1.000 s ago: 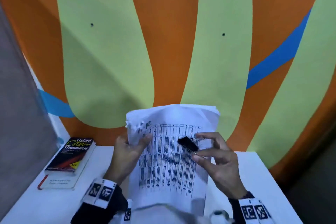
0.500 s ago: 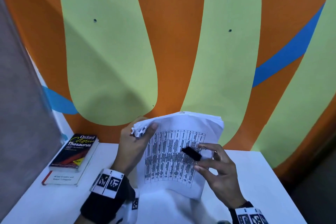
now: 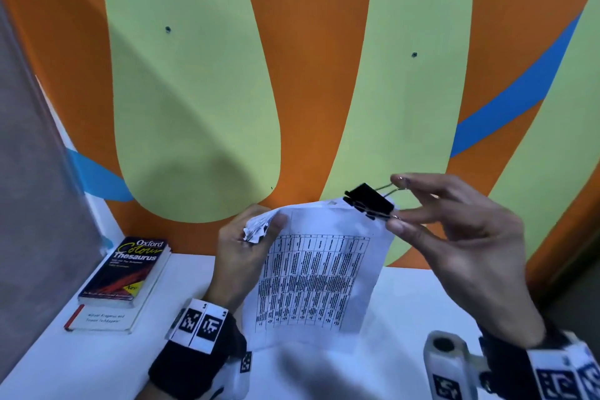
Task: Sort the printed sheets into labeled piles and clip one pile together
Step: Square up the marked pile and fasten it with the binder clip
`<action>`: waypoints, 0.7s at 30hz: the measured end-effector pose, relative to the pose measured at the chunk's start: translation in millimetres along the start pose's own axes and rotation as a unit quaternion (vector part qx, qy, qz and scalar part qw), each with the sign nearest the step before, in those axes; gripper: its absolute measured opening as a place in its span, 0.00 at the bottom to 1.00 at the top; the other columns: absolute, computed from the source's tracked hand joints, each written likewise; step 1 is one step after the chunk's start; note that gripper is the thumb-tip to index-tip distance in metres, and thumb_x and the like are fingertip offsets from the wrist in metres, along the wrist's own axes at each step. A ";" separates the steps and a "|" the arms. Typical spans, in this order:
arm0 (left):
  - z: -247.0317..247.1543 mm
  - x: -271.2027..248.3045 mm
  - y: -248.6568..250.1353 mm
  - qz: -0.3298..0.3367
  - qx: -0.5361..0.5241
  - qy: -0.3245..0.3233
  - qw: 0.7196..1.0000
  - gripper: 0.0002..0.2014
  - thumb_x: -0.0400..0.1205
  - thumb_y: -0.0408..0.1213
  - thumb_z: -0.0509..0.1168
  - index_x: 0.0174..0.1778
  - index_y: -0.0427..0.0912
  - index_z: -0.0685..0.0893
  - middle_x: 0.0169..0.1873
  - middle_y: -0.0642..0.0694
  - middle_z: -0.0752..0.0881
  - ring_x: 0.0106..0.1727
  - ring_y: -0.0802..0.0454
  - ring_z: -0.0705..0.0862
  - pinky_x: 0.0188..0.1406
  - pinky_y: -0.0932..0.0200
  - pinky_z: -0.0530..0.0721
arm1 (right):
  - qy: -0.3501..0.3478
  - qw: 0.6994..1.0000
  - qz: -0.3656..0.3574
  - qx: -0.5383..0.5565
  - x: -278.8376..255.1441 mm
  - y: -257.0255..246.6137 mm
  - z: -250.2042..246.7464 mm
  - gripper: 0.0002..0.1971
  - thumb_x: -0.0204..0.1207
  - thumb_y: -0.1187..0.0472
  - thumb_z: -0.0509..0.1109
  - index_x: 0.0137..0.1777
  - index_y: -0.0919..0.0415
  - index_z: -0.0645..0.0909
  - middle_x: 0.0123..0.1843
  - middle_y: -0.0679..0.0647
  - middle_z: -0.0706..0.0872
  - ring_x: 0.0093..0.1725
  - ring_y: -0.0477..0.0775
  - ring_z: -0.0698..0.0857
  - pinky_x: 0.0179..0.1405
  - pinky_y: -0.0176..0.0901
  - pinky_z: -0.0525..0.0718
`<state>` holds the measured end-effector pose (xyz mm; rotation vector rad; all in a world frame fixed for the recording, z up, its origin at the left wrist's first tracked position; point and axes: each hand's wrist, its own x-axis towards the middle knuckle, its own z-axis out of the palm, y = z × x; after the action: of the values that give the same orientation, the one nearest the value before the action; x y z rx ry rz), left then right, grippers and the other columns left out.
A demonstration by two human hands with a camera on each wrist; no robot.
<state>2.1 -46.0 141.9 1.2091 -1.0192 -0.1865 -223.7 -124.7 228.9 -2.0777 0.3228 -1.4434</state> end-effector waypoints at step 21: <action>4.0 -8.1 4.0 0.096 -0.028 -0.081 0.992 0.05 0.79 0.35 0.69 0.39 0.42 0.88 0.38 0.46 0.85 0.37 0.48 0.83 0.32 0.53 0.79 | -0.250 0.954 -0.077 -0.145 64.5 5.4 40.6 0.07 0.61 0.73 0.83 0.30 0.62 0.90 0.37 0.53 0.90 0.40 0.37 0.87 0.37 0.33 0.83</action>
<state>-7.0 -42.2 140.7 1.0505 -1.2568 -0.1632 -161.1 -148.4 265.7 -2.6684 0.1756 -0.9352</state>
